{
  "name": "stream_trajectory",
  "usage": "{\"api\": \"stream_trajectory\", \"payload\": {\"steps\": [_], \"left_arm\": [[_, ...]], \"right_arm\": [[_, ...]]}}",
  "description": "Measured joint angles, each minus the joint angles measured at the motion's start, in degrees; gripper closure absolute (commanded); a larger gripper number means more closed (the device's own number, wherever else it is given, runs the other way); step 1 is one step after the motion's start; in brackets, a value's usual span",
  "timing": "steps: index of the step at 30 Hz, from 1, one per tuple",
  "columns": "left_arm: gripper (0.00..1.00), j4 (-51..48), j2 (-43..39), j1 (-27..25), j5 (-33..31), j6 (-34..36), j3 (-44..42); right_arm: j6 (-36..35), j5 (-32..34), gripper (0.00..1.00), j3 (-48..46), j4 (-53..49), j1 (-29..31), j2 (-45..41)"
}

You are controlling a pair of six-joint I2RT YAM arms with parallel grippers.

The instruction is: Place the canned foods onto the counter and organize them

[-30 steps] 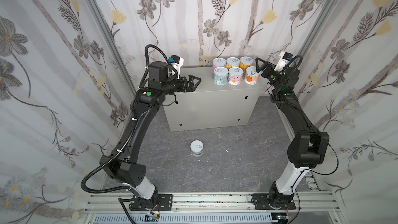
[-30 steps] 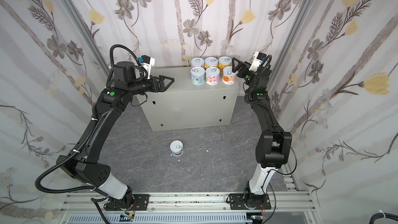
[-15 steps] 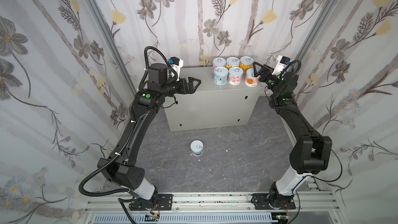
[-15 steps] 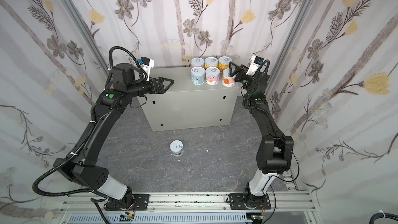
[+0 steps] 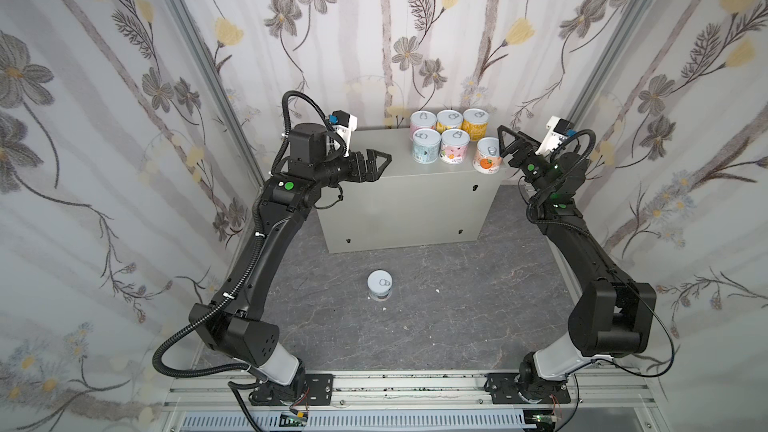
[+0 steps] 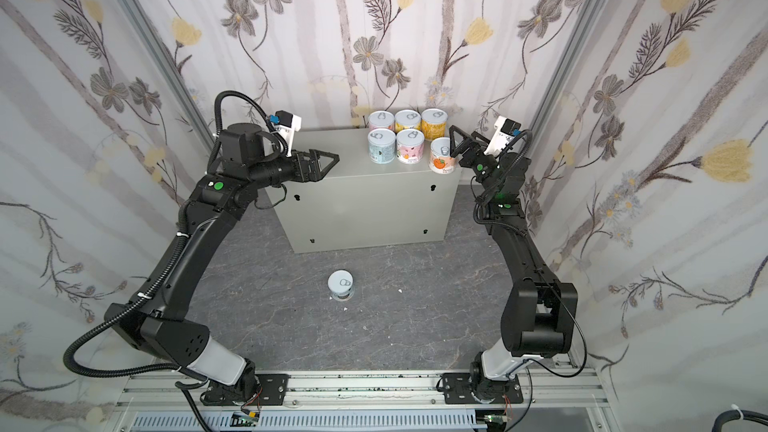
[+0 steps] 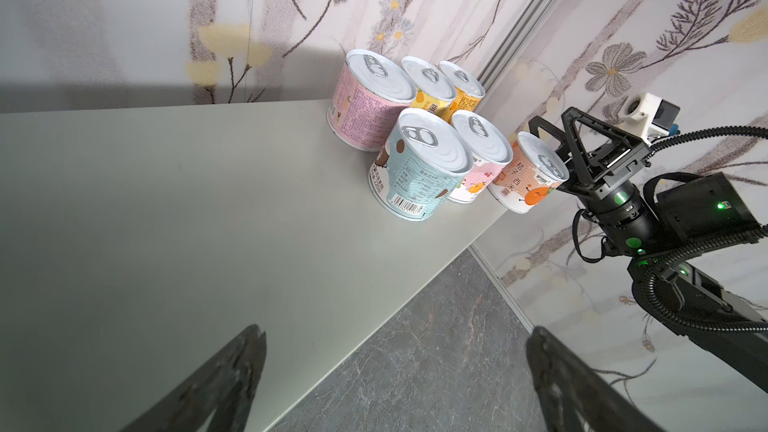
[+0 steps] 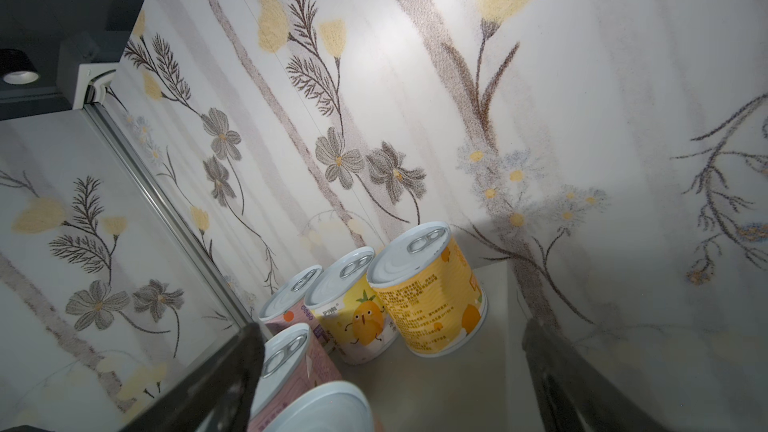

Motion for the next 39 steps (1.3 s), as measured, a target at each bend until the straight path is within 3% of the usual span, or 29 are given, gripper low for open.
{"api": "stream_trajectory", "payload": {"steps": [21,39], "left_arm": [[0.00,-0.24,-7.06,-0.04,-2.75,1.14,-4.94],[0.00,-0.61,-7.32,-0.04,-3.72,1.31,-5.44]], "right_arm": [[-2.73,4.96,0.04,11.45,-7.21,3.82,9.16],[-4.09,7.65,0.04,15.96,-11.61,3.61,11.56]]}}
